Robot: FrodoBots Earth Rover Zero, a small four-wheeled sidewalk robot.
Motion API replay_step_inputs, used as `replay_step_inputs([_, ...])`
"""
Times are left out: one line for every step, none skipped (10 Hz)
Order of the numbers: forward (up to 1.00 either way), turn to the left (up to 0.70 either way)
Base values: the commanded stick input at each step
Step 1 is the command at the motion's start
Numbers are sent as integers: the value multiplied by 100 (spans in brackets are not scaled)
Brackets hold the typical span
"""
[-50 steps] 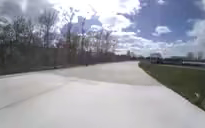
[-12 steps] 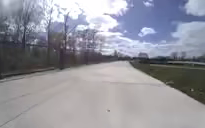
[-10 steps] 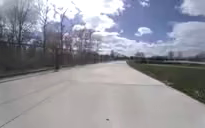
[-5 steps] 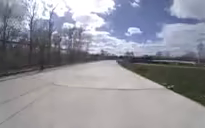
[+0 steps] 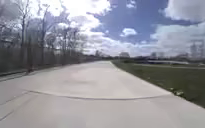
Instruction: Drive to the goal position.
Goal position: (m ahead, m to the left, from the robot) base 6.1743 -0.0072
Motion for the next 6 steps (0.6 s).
replay_step_inputs([100,0])
replay_step_inputs([100,0])
replay_step_inputs([100,0])
replay_step_inputs([100,5])
replay_step_inputs([100,27])
replay_step_inputs([100,0])
